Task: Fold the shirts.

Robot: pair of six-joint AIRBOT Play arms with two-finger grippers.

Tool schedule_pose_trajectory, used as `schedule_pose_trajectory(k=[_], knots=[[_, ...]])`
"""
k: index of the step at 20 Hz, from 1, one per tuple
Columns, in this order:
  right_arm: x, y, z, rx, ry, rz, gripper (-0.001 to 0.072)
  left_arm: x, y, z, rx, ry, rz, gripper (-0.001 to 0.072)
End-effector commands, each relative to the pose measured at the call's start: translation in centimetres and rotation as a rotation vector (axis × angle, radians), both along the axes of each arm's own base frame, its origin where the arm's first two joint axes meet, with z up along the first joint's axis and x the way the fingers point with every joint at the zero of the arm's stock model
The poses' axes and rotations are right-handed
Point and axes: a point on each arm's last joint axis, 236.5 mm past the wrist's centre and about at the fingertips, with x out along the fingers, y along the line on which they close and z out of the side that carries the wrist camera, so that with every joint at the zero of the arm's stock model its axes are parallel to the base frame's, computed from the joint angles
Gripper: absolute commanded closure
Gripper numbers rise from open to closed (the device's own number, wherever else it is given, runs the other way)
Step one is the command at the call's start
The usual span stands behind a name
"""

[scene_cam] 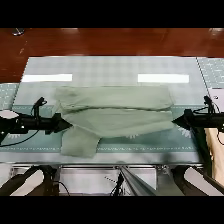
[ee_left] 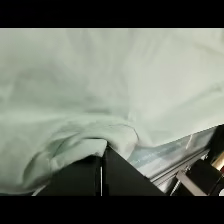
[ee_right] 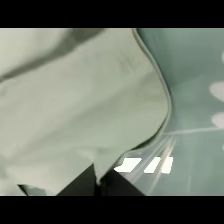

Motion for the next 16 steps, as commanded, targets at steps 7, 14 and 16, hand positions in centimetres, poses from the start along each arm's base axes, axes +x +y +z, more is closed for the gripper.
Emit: schedule_pose_trajectory(k=[7,14,16], knots=[[8.7,-0.4,2.2,-0.025,-0.110,0.045,0.0683,12.7,1.9,4.8,-0.098,-0.124,0.143,0.0678],[16.4,-1.3,2.6,-0.057,-0.158,0.034,0.0683,20.6,3.5,5.6,-0.125,-0.151,0.172,0.0678],[17.7,-0.7,1.6,-0.054,-0.154,0.053,0.0683,21.7,3.5,4.6,-0.127,-0.143,0.162,0.0678]])
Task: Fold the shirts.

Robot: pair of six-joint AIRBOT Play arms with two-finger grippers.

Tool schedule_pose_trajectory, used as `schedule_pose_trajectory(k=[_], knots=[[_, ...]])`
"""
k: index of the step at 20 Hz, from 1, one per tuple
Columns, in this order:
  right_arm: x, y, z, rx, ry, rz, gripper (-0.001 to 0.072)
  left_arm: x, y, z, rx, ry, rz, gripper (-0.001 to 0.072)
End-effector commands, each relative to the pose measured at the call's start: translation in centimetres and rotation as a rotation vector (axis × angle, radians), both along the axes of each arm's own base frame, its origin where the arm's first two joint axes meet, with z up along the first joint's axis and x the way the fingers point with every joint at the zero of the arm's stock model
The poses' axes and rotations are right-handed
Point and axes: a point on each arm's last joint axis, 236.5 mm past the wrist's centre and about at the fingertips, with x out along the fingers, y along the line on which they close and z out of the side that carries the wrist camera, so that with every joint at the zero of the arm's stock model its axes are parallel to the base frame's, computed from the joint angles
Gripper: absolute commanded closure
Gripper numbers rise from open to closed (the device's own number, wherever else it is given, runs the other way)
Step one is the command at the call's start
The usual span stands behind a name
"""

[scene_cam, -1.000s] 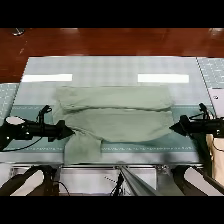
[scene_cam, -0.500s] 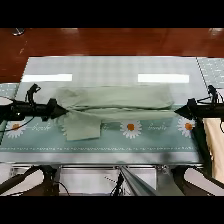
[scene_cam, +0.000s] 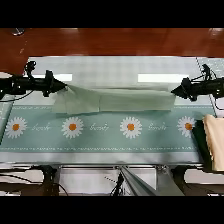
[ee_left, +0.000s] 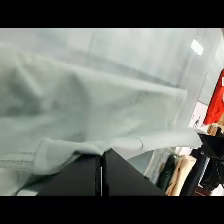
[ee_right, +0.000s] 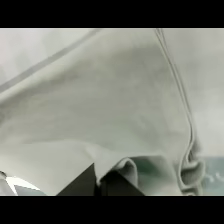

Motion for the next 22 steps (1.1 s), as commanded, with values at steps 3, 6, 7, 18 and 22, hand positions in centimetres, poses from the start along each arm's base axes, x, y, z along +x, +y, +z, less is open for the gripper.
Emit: schedule_pose_trajectory(k=[3,6,7,18,22], knots=[[4.2,1.0,-2.6,-0.008,-0.005,0.012,0.0682,1.9,-0.1,-3.4,-0.026,0.066,-0.014,0.0678],[5.9,1.0,-3.3,0.047,-0.007,-0.077,0.0233,1.8,0.1,-5.2,-0.035,0.104,-0.006,-0.0008],[5.8,0.7,-2.9,0.050,-0.011,-0.074,0.0072,1.4,0.4,-4.6,-0.049,0.093,-0.037,0.0001],[-0.5,-7.8,-3.5,-0.077,0.158,0.016,0.0079,-5.2,9.9,1.0,0.212,0.025,0.091,0.0002],[0.1,-4.4,-5.7,-0.019,0.180,0.092,0.0079,-8.3,4.6,2.0,0.315,-0.132,0.142,0.0002]])
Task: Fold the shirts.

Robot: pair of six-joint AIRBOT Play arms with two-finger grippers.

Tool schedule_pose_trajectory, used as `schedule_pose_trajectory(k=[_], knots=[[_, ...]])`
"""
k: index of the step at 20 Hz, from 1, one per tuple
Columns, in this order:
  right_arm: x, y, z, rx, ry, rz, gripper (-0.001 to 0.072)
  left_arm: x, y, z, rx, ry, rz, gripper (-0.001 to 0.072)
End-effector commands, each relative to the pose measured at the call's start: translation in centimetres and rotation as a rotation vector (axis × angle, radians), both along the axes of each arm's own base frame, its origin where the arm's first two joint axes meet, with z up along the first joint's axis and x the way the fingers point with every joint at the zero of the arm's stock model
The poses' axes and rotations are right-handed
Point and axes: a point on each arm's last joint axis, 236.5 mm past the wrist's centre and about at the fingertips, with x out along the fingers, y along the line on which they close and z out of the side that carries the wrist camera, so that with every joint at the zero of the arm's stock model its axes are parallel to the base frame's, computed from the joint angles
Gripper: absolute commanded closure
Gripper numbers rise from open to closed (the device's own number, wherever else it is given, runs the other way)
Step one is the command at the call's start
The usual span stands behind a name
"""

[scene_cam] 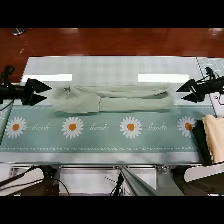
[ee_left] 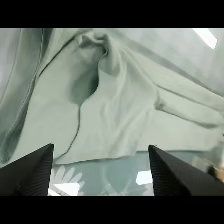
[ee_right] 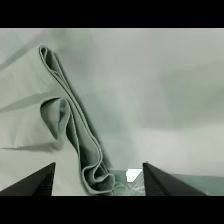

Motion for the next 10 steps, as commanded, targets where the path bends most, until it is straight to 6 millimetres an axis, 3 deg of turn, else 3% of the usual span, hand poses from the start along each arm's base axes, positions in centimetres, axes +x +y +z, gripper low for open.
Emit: schedule_pose_trajectory(k=[1,6,7,8,9,10], knots=[[0.3,3.1,-1.6,0.068,0.016,0.064,0.0079,-2.5,-3.1,0.0,0.115,-0.124,0.031,0.0002],[0.9,8.7,-3.0,0.139,0.026,0.152,0.0082,-4.0,-8.1,-1.3,0.113,-0.129,-0.104,0.0004],[0.9,9.7,-2.9,0.141,0.035,0.159,0.0142,-3.8,-8.7,-1.3,0.104,-0.133,-0.109,0.0006],[1.0,10.5,-2.4,0.146,0.033,0.167,0.0351,-3.6,-9.1,-1.1,0.094,-0.141,-0.104,0.0009],[1.0,11.0,-1.6,0.138,0.014,0.187,0.0665,-3.2,-9.5,-0.8,0.077,-0.153,-0.090,0.0183],[1.1,10.9,-0.4,0.122,-0.010,0.196,0.0683,-3.0,-9.9,-0.5,0.057,-0.160,-0.082,0.0623]])
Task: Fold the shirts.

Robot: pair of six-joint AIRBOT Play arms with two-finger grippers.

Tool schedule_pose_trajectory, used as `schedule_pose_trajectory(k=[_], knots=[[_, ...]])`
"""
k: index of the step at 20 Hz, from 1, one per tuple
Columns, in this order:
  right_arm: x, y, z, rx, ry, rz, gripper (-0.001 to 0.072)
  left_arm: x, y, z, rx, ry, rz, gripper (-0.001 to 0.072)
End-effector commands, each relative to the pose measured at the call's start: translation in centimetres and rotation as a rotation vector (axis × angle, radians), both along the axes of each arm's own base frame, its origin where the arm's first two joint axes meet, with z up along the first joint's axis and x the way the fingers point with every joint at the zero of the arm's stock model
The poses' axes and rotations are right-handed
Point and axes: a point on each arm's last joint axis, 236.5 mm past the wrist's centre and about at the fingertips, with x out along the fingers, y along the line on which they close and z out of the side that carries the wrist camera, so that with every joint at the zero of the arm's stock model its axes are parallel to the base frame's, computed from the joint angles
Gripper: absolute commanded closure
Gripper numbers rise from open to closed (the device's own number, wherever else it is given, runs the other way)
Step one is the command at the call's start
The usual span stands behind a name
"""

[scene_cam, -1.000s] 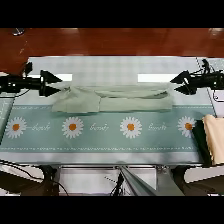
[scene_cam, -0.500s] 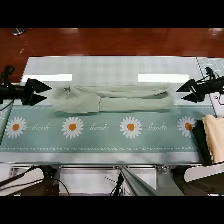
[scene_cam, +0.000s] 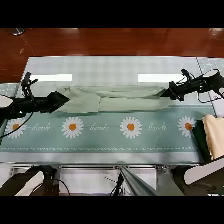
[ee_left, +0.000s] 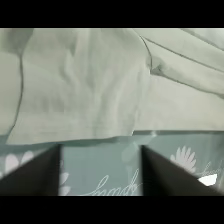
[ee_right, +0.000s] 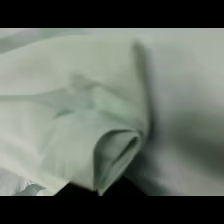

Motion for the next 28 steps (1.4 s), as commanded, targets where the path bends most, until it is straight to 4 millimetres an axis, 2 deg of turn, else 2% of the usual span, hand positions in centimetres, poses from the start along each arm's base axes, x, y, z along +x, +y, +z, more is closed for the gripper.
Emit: schedule_pose_trajectory(k=[1,3,5,7,9,12,15,18,21,23,25,26,28], knots=[[-0.1,1.4,3.1,-0.012,-0.054,0.045,0.0683,0.8,-1.7,0.9,-0.047,-0.047,0.007,0.0677],[-1.6,-0.1,6.0,-0.106,-0.091,0.100,0.0683,1.0,-3.5,2.0,-0.051,-0.109,-0.067,0.0677],[-3.9,-1.1,9.0,-0.198,-0.127,0.144,0.0683,0.8,-6.2,2.4,-0.042,-0.129,-0.149,0.0679],[-6.5,-0.8,12.1,-0.245,-0.194,0.141,0.0683,0.9,-9.1,1.3,-0.005,-0.114,-0.226,0.0681],[-9.1,0.0,14.5,-0.267,-0.253,0.127,0.0683,1.0,-12.9,-0.6,0.047,-0.068,-0.323,0.0680],[-12.7,1.2,17.3,-0.282,-0.328,0.081,0.0683,1.5,-20.8,-2.5,0.068,-0.035,-0.490,0.0681],[-14.8,1.8,19.2,-0.292,-0.380,0.052,0.0683,1.1,-29.6,-3.8,0.039,-0.010,-0.635,0.0680],[-15.4,2.2,20.8,-0.297,-0.427,0.035,0.0683,-0.9,-36.8,-5.3,-0.002,0.052,-0.709,0.0680],[-15.5,2.4,21.1,-0.292,-0.440,0.033,0.0683,-5.0,-42.3,-6.7,-0.051,0.111,-0.772,0.0679],[-15.4,2.7,21.3,-0.279,-0.447,0.031,0.0683,-8.0,-44.7,-6.8,-0.094,0.146,-0.816,0.0678],[-15.4,2.7,21.4,-0.276,-0.448,0.031,0.0683,-9.2,-45.3,-6.6,-0.096,0.139,-0.859,0.0678],[-15.4,2.7,21.4,-0.275,-0.448,0.031,0.0683,-8.8,-44.9,-6.5,-0.096,0.141,-0.866,0.0678],[-15.4,3.1,21.5,-0.263,-0.452,0.037,0.0683,-6.0,-43.0,-5.7,-0.106,0.158,-0.835,0.0678]])
